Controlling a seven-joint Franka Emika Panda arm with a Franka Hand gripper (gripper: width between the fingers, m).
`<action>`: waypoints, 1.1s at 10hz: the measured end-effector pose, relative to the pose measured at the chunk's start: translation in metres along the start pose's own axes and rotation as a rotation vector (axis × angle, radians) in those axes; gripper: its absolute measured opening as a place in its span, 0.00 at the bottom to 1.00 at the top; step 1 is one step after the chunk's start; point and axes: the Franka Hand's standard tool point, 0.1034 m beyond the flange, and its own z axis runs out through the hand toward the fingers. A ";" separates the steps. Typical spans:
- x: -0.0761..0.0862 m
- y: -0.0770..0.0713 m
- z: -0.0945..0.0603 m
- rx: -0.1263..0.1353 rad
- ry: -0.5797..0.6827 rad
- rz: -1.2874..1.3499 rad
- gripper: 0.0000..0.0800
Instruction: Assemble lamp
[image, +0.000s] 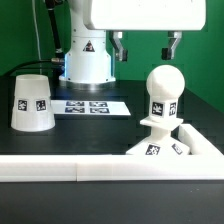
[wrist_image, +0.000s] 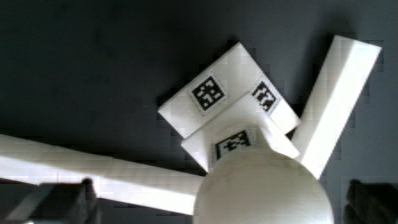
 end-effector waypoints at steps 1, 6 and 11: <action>-0.002 0.002 0.001 0.000 0.000 0.006 0.87; -0.045 0.026 0.016 -0.012 -0.011 0.045 0.87; -0.072 0.022 0.020 -0.010 -0.034 0.050 0.87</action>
Offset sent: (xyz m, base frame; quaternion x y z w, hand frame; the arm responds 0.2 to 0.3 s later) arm -0.0661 -0.0431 -0.0195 -0.0012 0.0288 0.0051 0.9996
